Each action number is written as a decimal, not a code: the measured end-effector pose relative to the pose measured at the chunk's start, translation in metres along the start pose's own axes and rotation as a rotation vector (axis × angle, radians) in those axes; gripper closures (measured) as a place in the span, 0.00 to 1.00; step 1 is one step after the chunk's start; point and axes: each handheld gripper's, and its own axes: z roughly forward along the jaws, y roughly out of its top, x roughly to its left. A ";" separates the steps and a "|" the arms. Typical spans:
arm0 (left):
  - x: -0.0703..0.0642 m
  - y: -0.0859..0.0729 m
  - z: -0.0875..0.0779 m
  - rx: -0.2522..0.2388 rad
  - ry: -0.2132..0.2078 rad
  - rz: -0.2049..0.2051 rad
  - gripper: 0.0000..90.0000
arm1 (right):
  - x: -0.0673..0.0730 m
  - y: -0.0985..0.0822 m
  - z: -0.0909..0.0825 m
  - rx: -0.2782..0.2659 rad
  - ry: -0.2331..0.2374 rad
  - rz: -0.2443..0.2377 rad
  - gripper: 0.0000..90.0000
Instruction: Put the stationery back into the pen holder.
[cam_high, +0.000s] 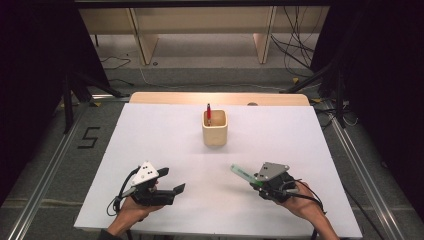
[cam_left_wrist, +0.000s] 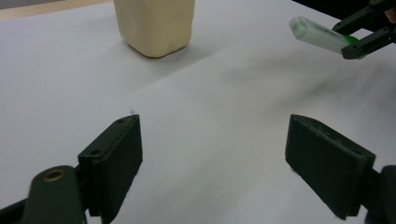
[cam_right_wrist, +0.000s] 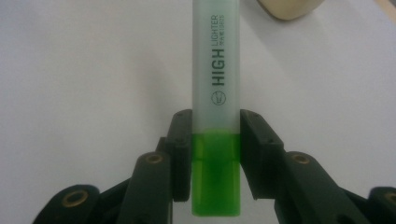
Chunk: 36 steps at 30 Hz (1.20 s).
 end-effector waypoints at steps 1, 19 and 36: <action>0.000 0.000 0.000 0.000 -0.002 -0.003 0.21 | 0.003 0.002 0.000 -0.012 -0.010 -0.020 0.75; -0.009 0.014 0.001 0.048 -0.019 0.018 0.20 | 0.037 0.013 0.000 -0.091 -0.123 -0.219 0.75; -0.031 0.049 0.009 0.147 -0.076 0.134 0.20 | 0.075 0.012 0.008 -0.134 -0.346 -0.614 0.75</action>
